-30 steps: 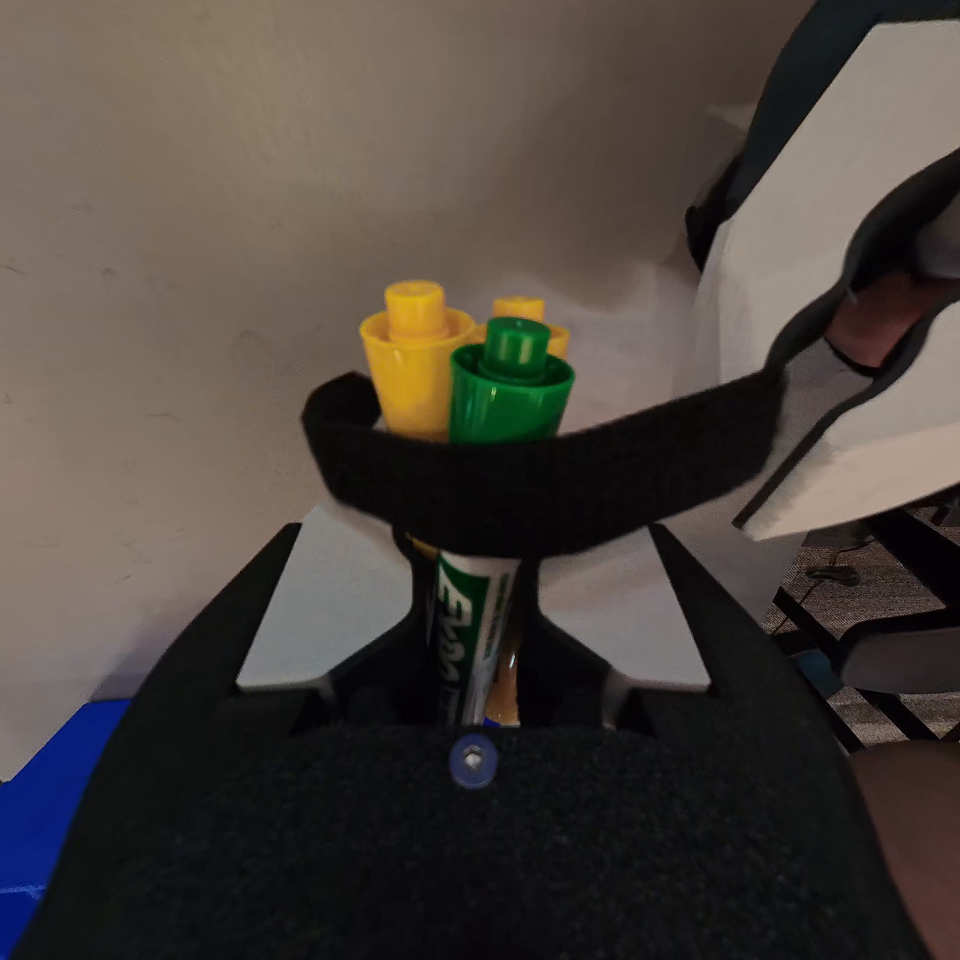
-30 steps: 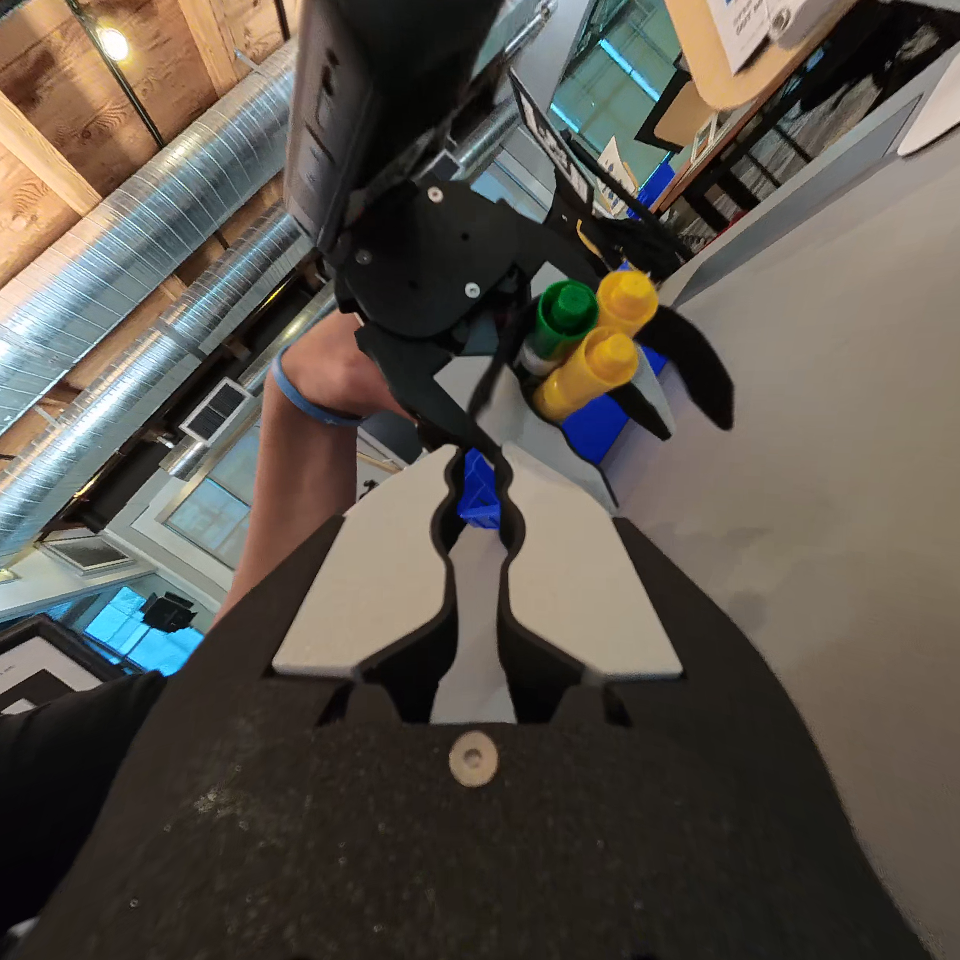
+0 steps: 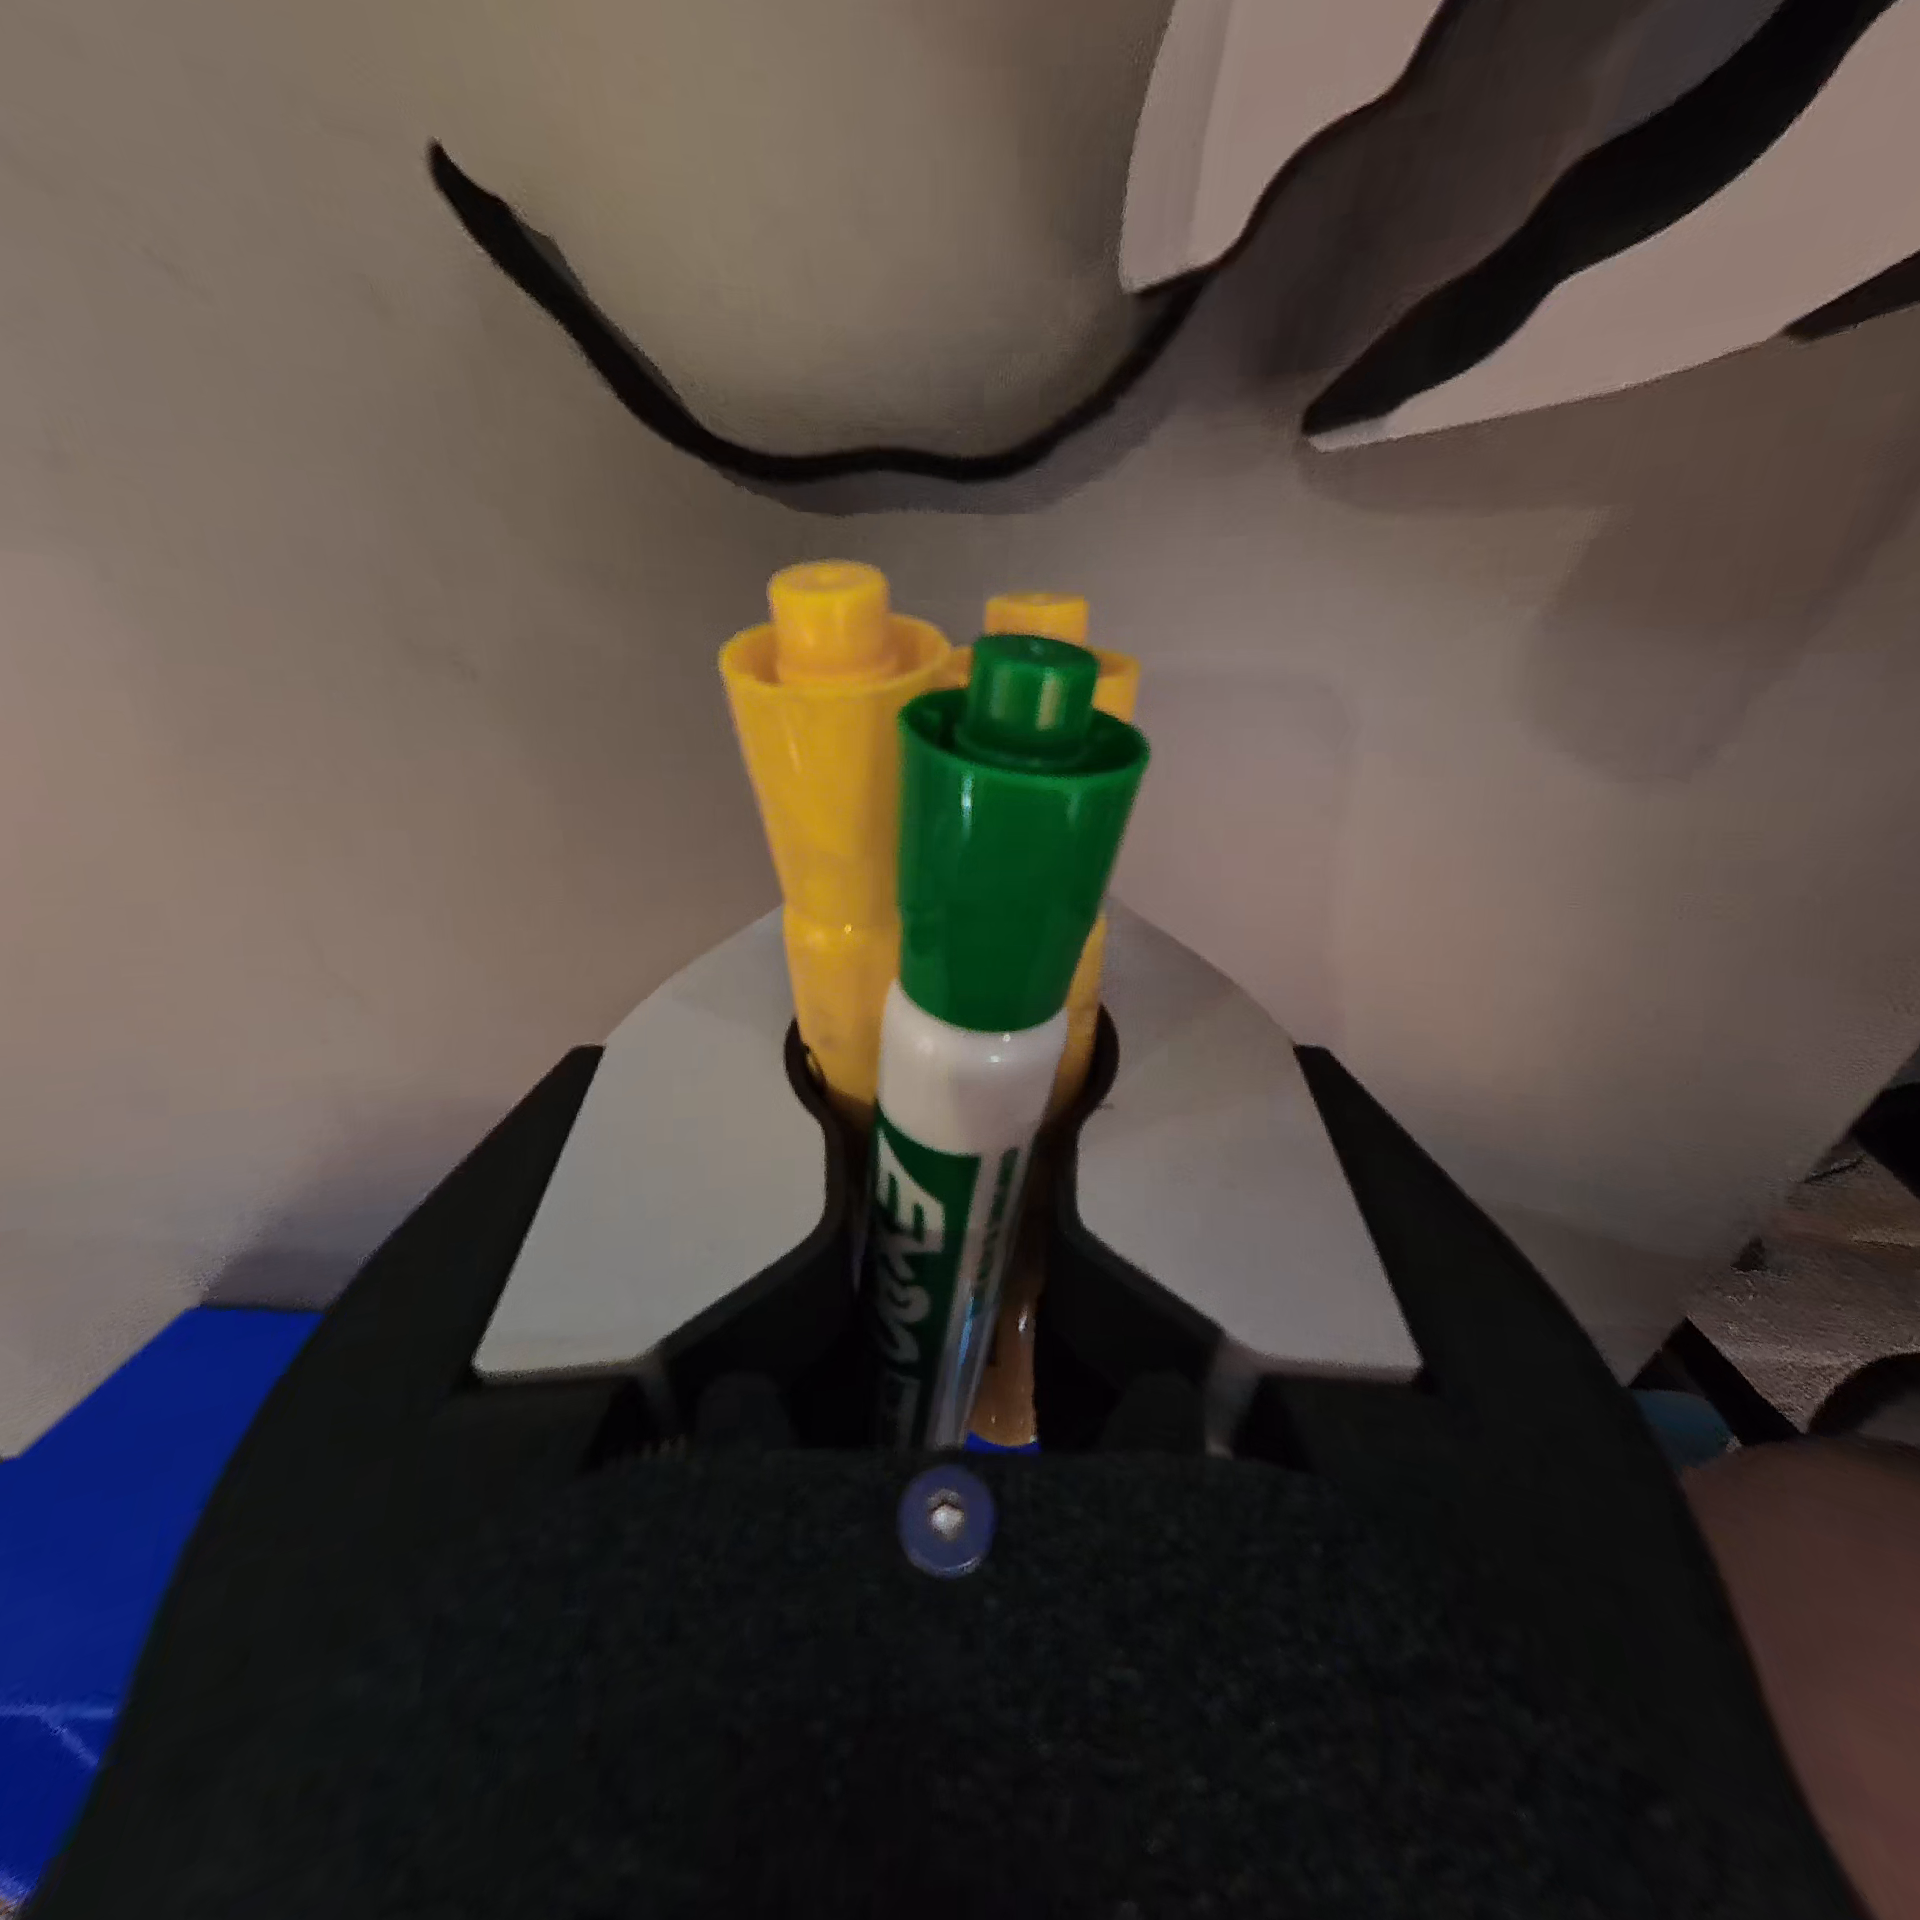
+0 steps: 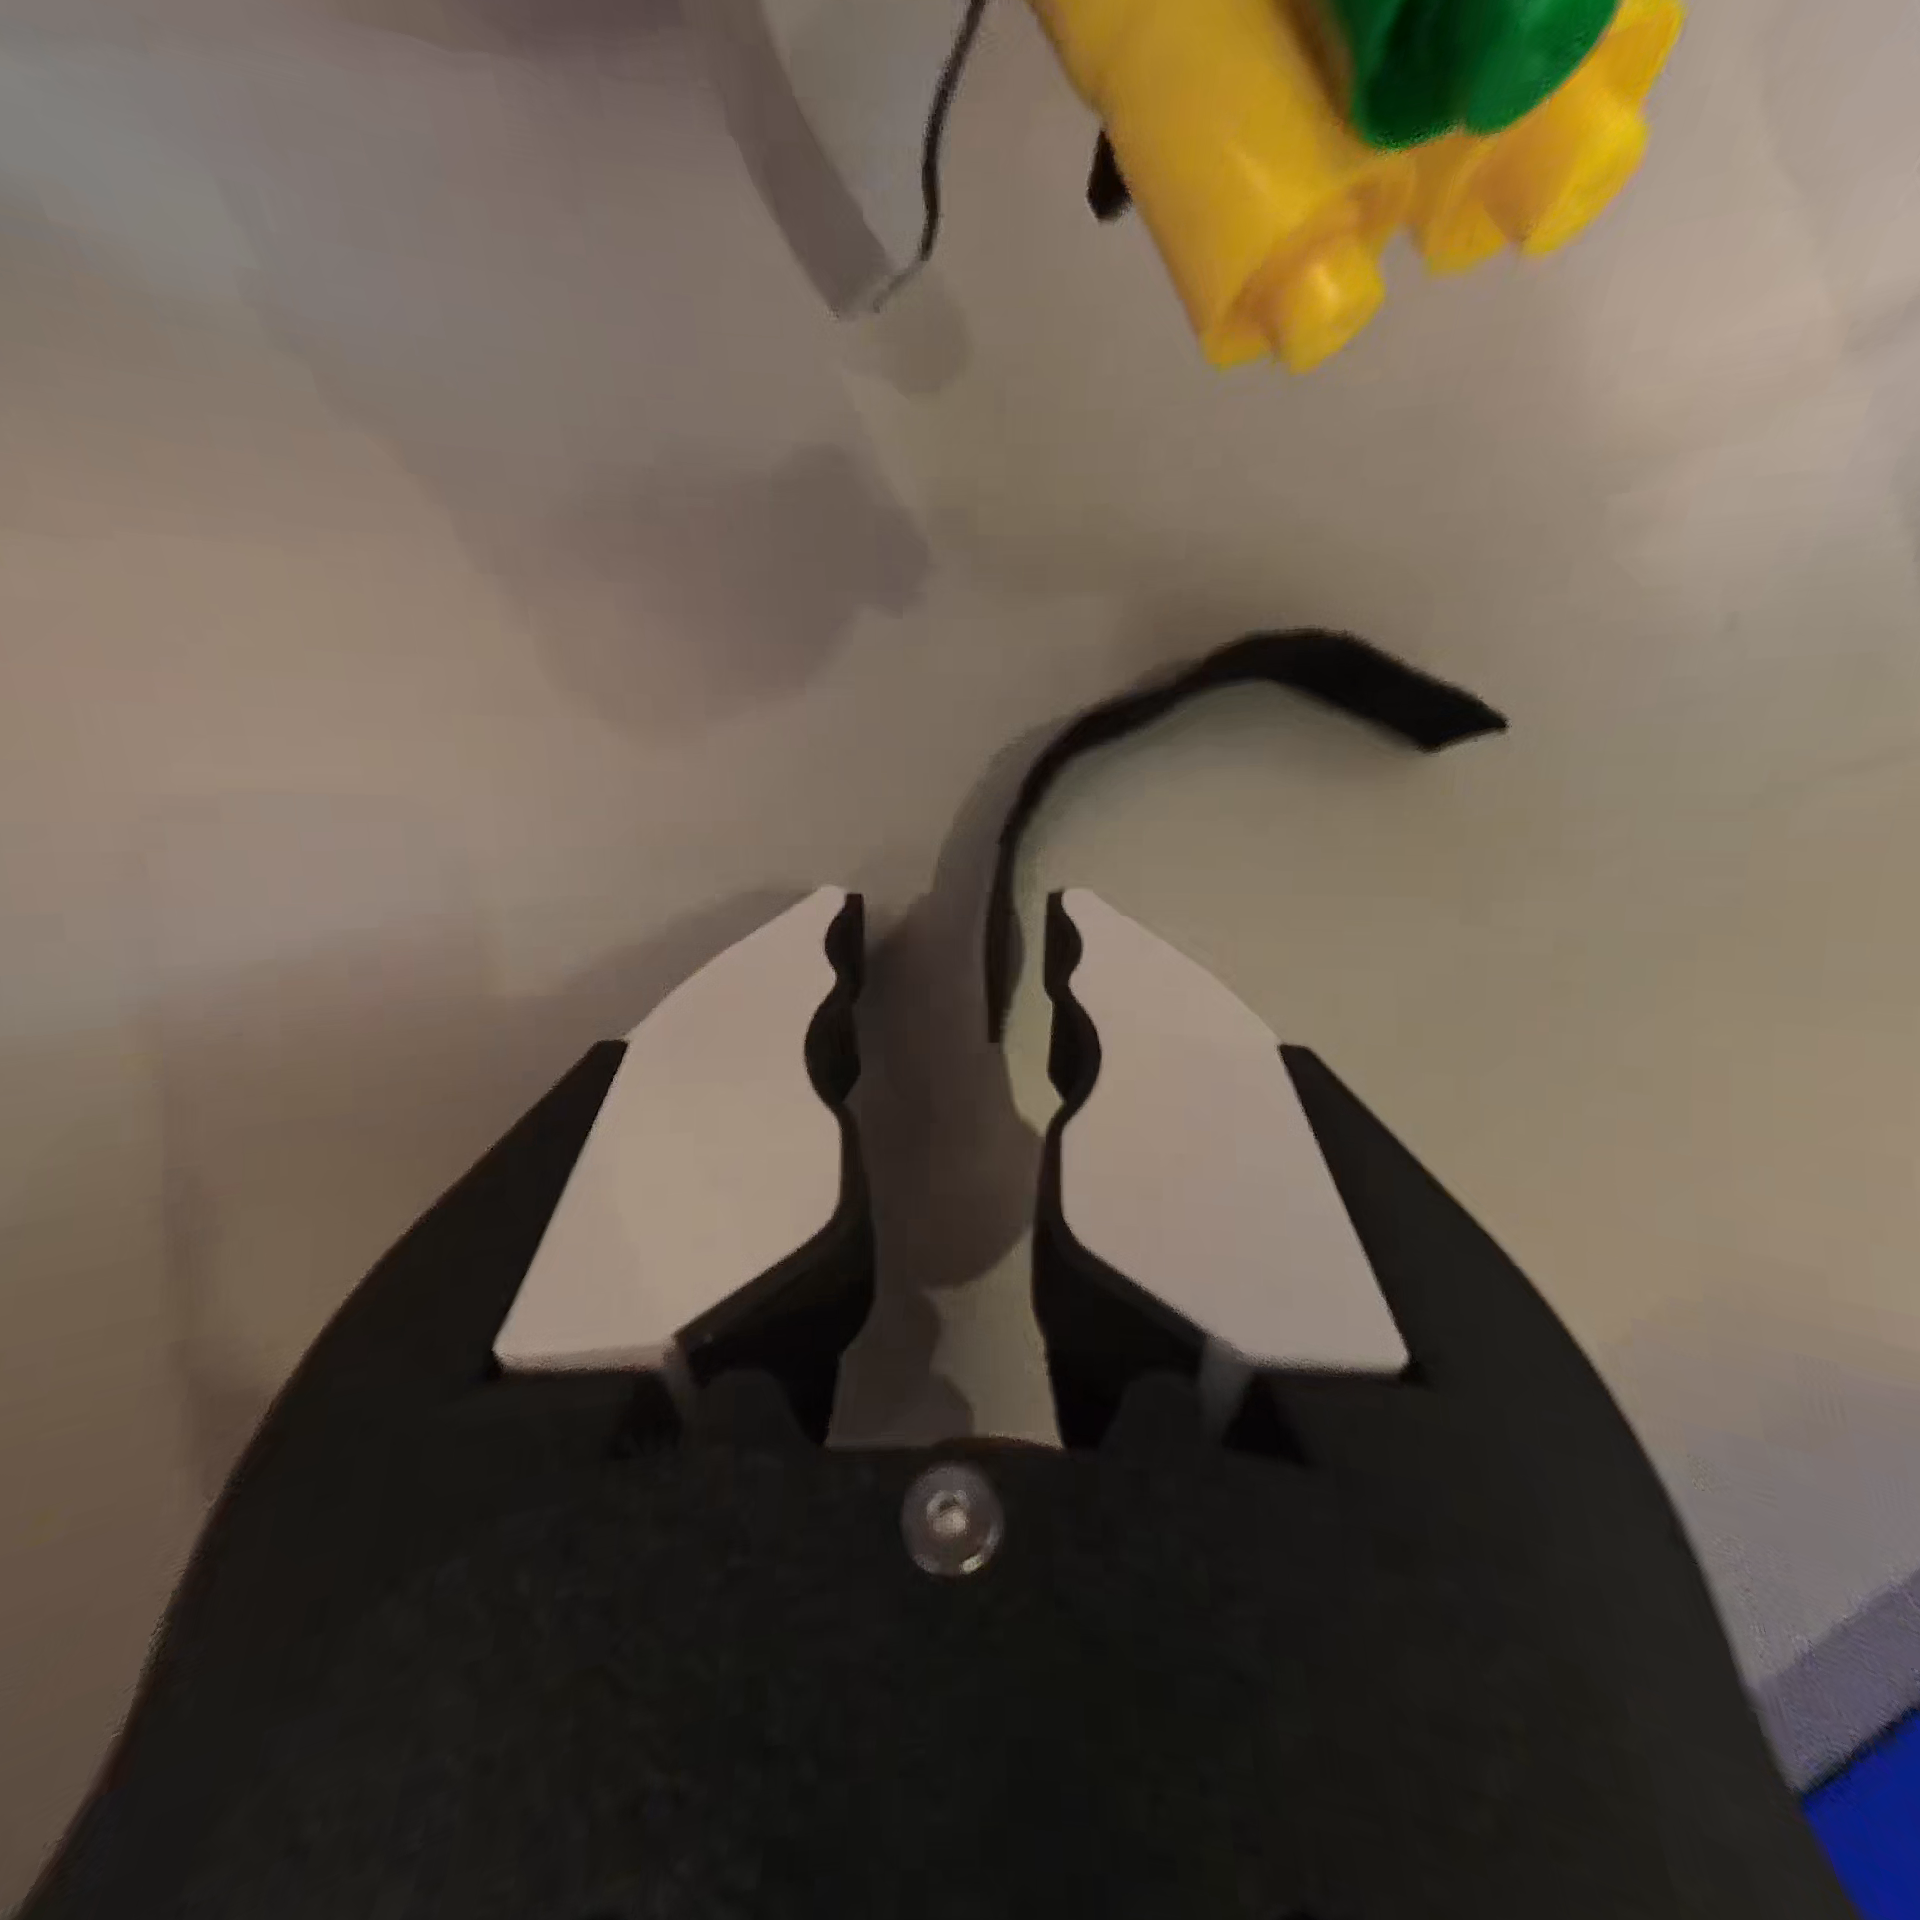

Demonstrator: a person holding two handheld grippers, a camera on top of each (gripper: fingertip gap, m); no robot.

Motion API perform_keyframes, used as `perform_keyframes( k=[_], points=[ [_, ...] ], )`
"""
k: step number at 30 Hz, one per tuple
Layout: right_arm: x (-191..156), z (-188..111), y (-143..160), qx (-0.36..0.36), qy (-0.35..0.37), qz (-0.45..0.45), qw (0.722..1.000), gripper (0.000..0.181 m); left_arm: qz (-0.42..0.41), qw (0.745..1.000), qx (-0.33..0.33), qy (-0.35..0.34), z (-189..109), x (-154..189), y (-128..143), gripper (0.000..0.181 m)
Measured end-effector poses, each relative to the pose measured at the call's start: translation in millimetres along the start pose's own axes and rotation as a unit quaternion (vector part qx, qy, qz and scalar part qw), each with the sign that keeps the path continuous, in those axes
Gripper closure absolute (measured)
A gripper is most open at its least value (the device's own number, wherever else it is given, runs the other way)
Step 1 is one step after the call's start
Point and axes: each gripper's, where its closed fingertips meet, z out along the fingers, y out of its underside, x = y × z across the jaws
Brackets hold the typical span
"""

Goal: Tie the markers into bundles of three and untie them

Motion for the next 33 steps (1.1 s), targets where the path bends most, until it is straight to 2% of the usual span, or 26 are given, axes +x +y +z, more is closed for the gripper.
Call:
perform_keyframes(
  k=[2, 4, 6, 8, 10, 12, 14, 16, 19, 20, 22, 27, 33],
  points=[
    [6.2, 4.9, 7.8, -0.011, 0.002, 0.037, 0.999, 0.157, 0.009, 1.0, -0.01, -0.005, 3.1, -8.4, -4.9, 0.141],
    [4.8, 4.8, 8.0, -0.002, -0.024, 0.064, 0.998, 0.18, 0.02, 1.0, -0.019, -0.009, 4.1, -16.6, -10.8, 0.141],
    [9.3, 0.6, 10.3, -0.007, -0.026, 0.067, 0.997, 0.18, 0.035, 0.999, -0.027, -0.016, 1.3, -26.2, -17.7, 0.141],
    [18.6, -15.7, -4.0, 0.059, -0.022, 0.097, 0.993, 0.18, 0.046, 0.999, -0.025, -0.014, -4.8, -32.8, -26.9, 0.141],
    [37.3, -38.6, -18.9, 0.144, -0.018, 0.165, 0.976, 0.18, 0.056, 0.998, -0.015, -0.011, -12.6, -37.3, -36.7, 0.141],
    [59.0, -62.0, -30.7, 0.238, -0.033, 0.249, 0.938, 0.18, 0.059, 0.998, -0.003, -0.004, -19.7, -40.3, -44.0, 0.141],
    [74.1, -88.3, -47.6, 0.352, -0.089, 0.322, 0.874, 0.18, 0.057, 0.998, 0.003, -0.003, -24.0, -42.3, -49.4, 0.141],
    [83.1, -114.1, -62.2, 0.452, -0.137, 0.354, 0.807, 0.18, 0.061, 0.998, 0.007, 0.002, -25.4, -39.2, -54.2, 0.141],
    [83.5, -135.9, -75.9, 0.539, -0.174, 0.35, 0.747, 0.181, 0.069, 0.998, 0.002, 0.008, -26.9, -29.9, -57.1, 0.141],
    [81.8, -138.0, -78.7, 0.552, -0.169, 0.341, 0.741, 0.181, 0.072, 0.997, 0.002, 0.005, -27.4, -27.6, -58.1, 0.14],
    [70.8, -135.3, -85.8, 0.555, -0.178, 0.318, 0.748, 0.181, 0.077, 0.997, 0.0, 0.007, -27.9, -22.3, -59.9, 0.14],
    [51.3, -116.1, -94.0, 0.507, -0.185, 0.303, 0.786, 0.18, 0.084, 0.996, -0.004, 0.009, -27.9, -13.6, -63.5, 0.14],
    [37.2, -110.0, -88.7, 0.496, -0.196, 0.298, 0.792, 0.18, 0.079, 0.997, 0.003, -0.002, -33.6, -14.8, -64.3, 0.141]
  ],
)
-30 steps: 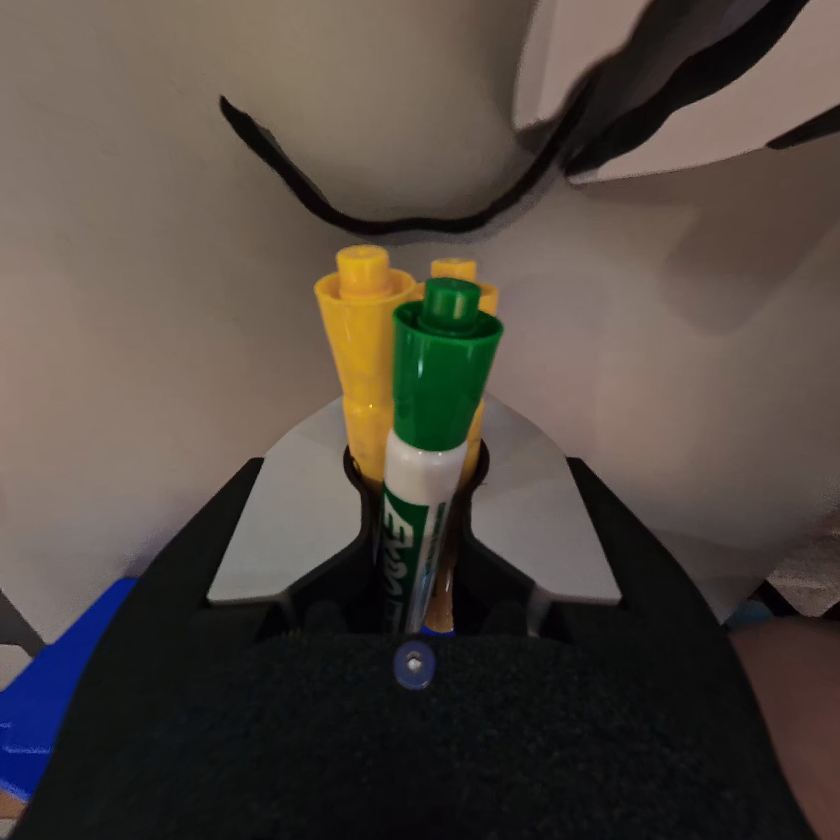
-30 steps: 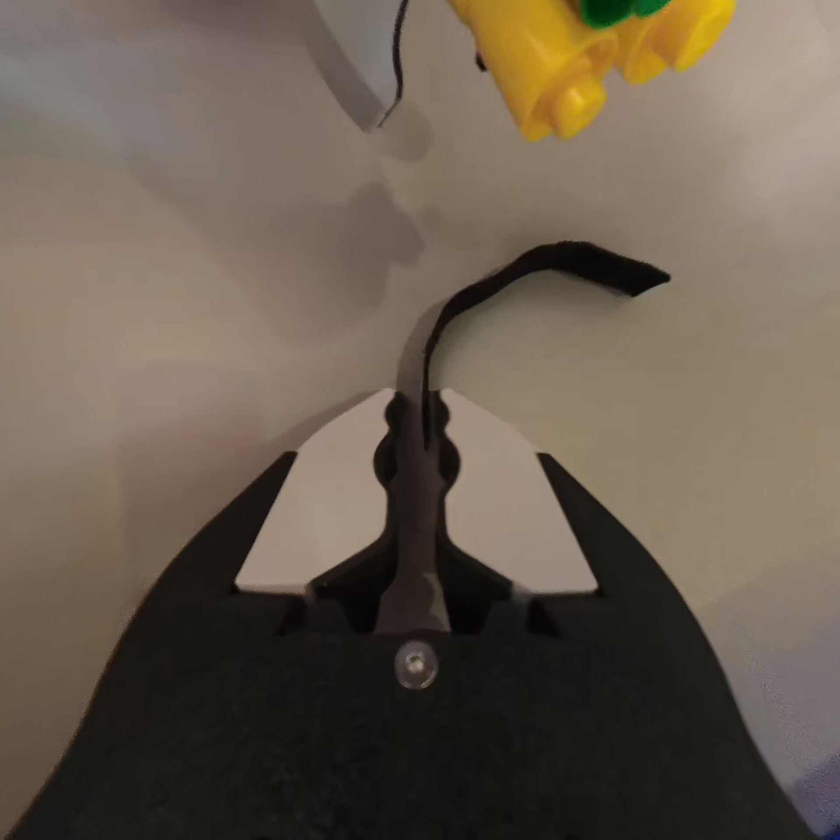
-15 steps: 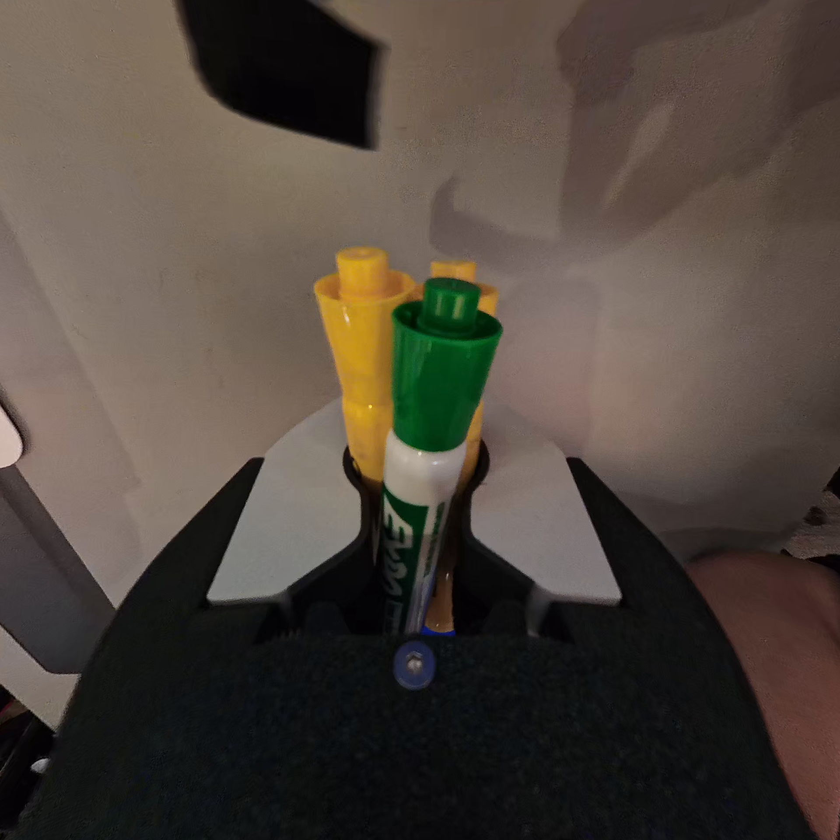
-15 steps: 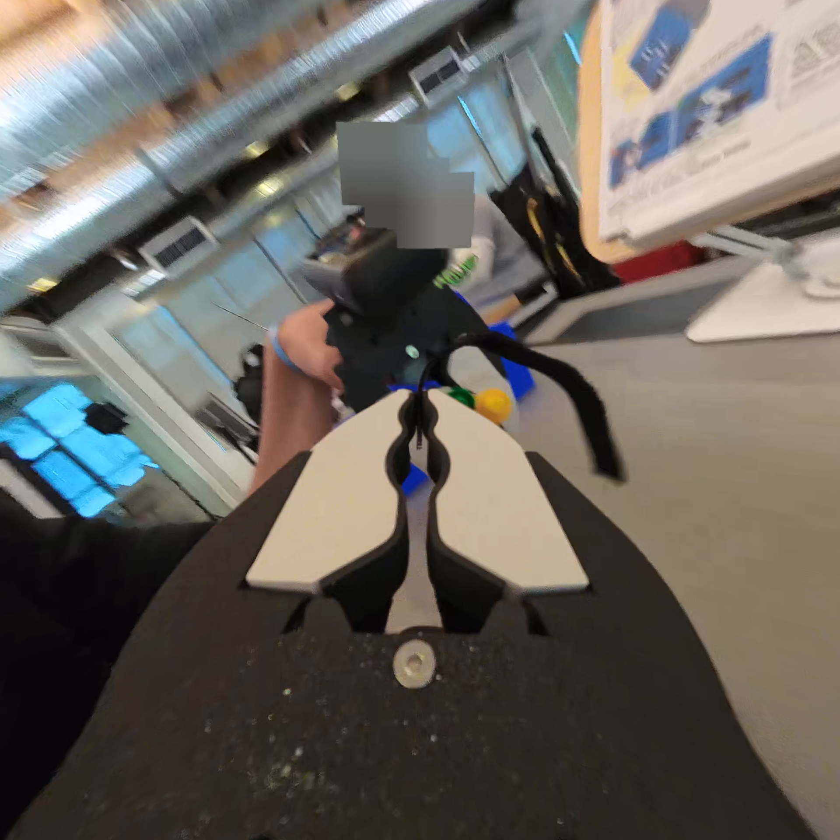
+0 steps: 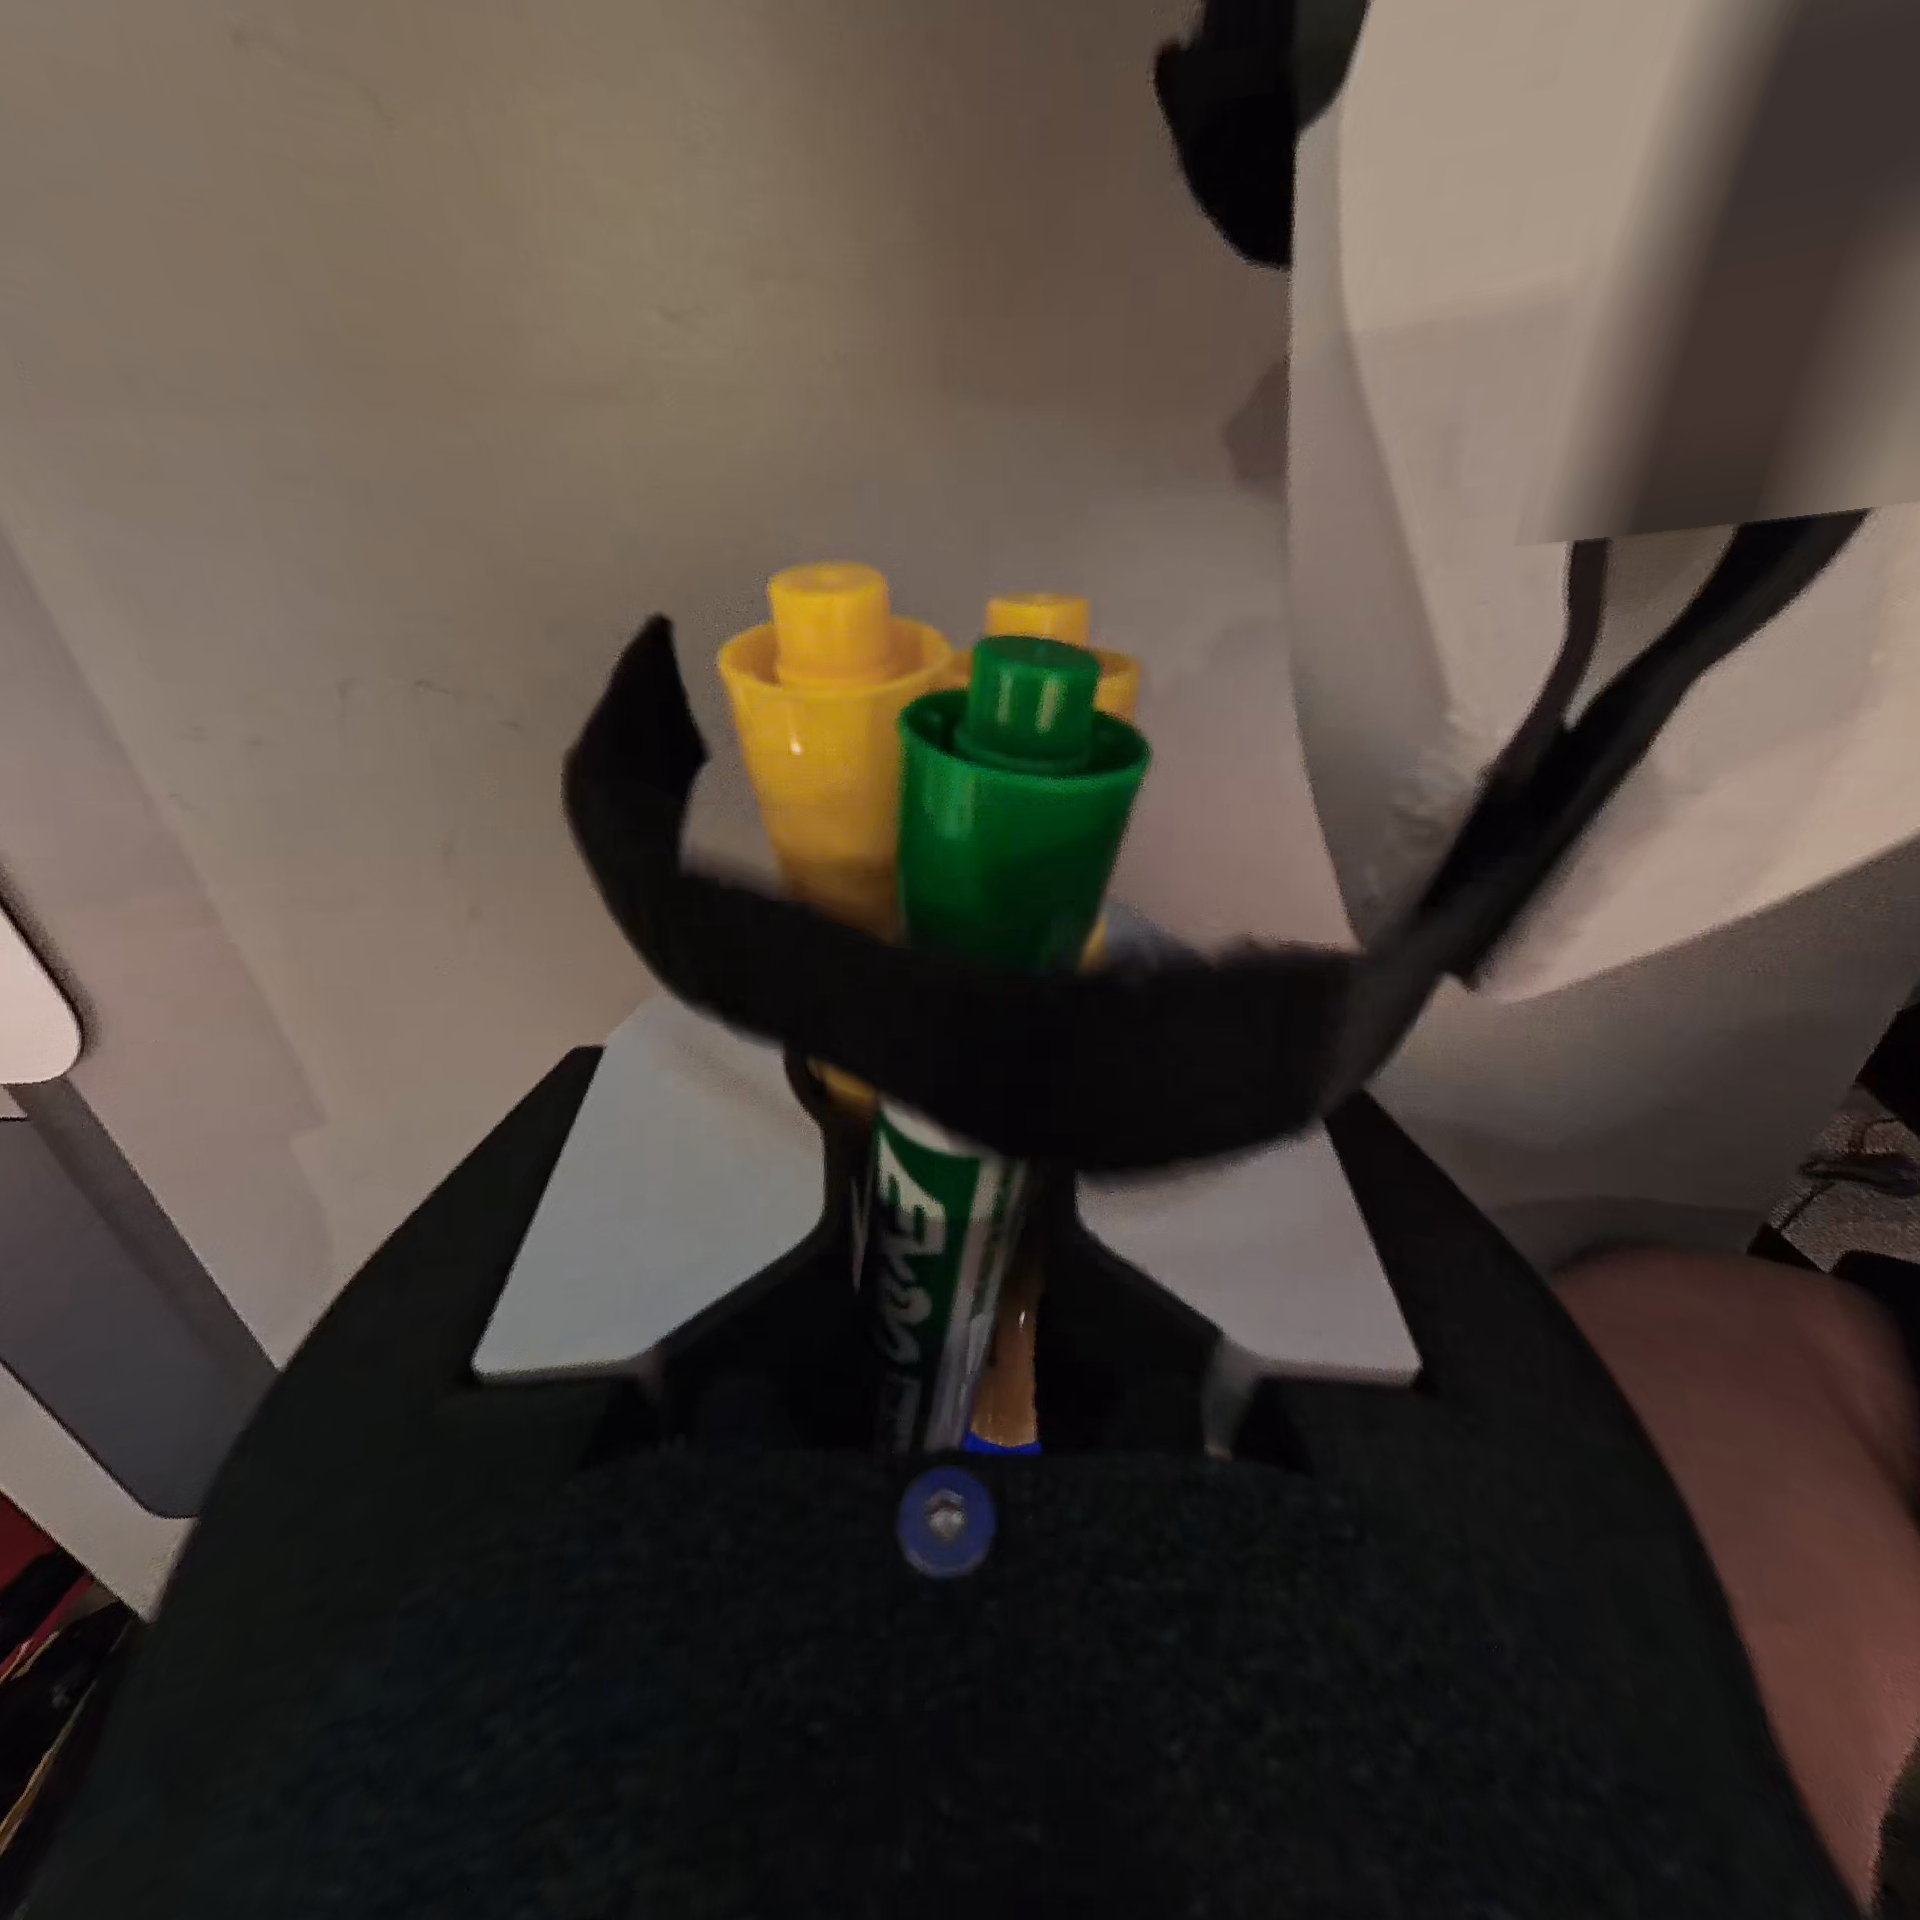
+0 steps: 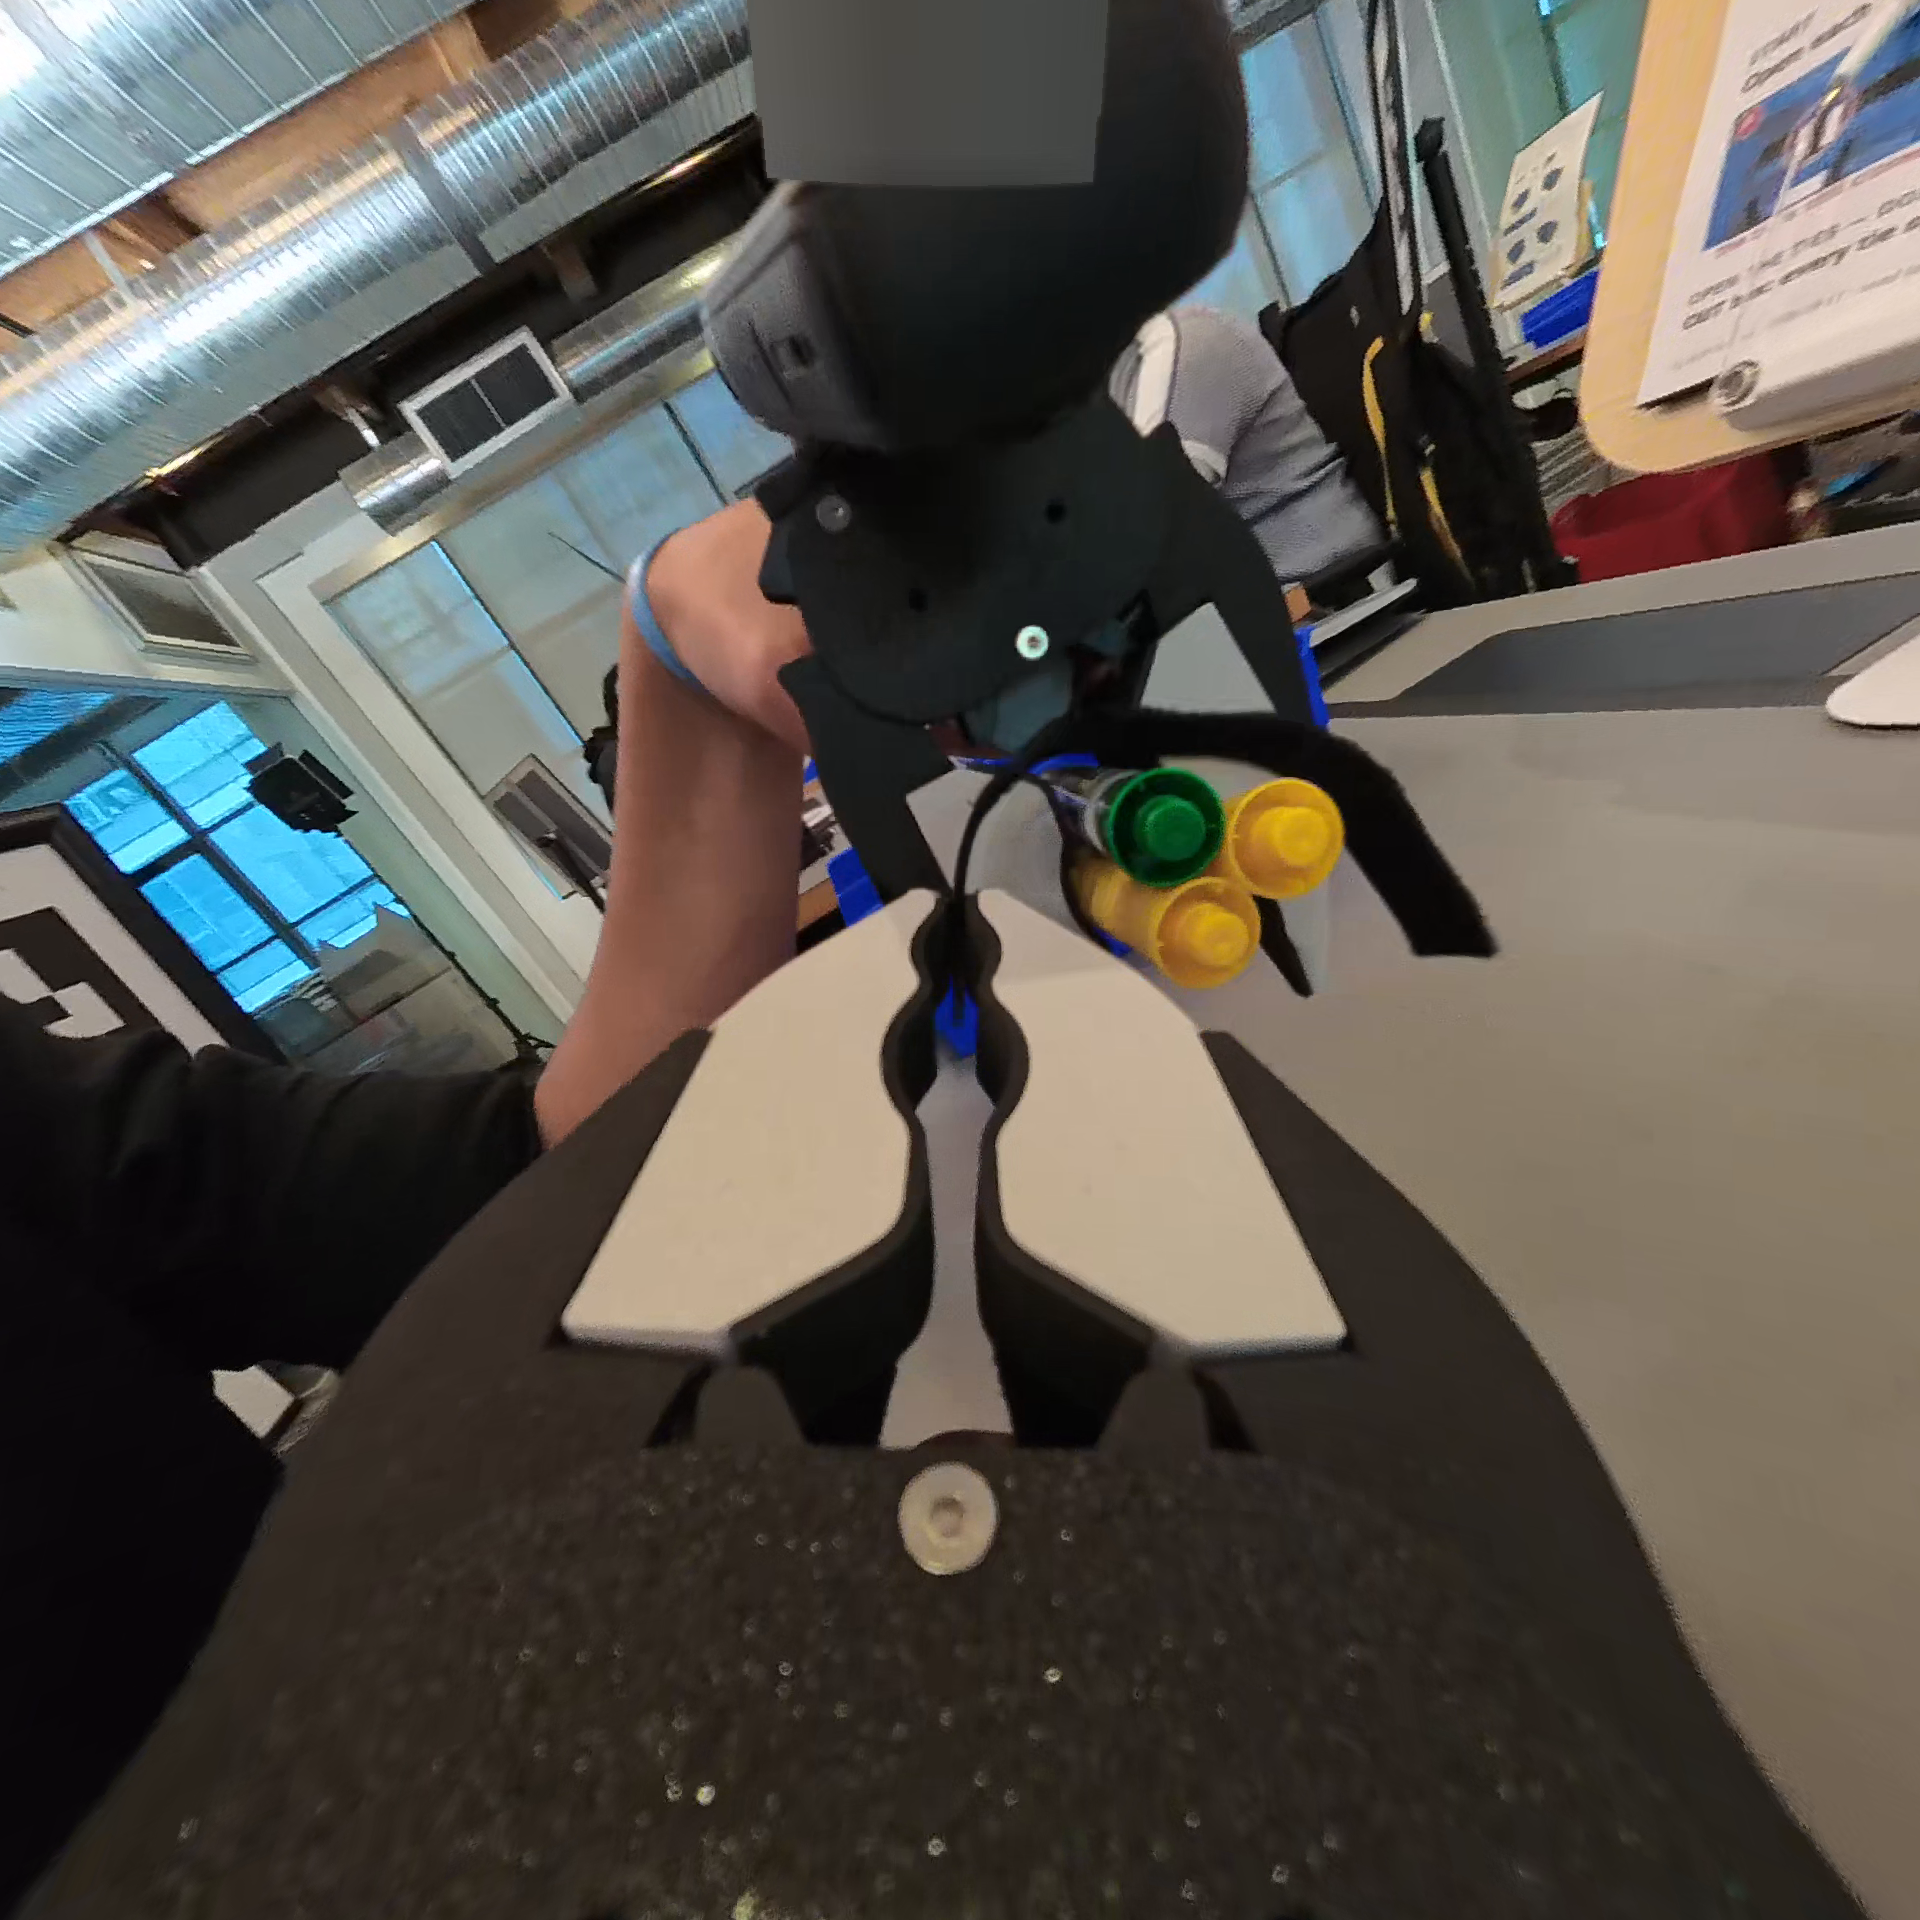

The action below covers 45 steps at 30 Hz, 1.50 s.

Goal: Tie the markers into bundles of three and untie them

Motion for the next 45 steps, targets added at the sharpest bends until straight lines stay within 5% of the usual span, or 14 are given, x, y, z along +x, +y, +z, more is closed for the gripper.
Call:
perform_keyframes(
  k=[29, 45],
  points=[
    [-9.1, 14.3, 29.2, 0.027, -0.043, 0.179, 0.982, 0.18, 0.017, 1.0, -0.004, 0.0, -3.3, 5.7, 7.1, 0.141],
    [-4.9, 15.2, 28.4, 0.025, -0.046, 0.185, 0.981, 0.174, 0.02, 1.0, -0.007, 0.003, -2.0, 7.8, 7.0, 0.14]
  ],
)
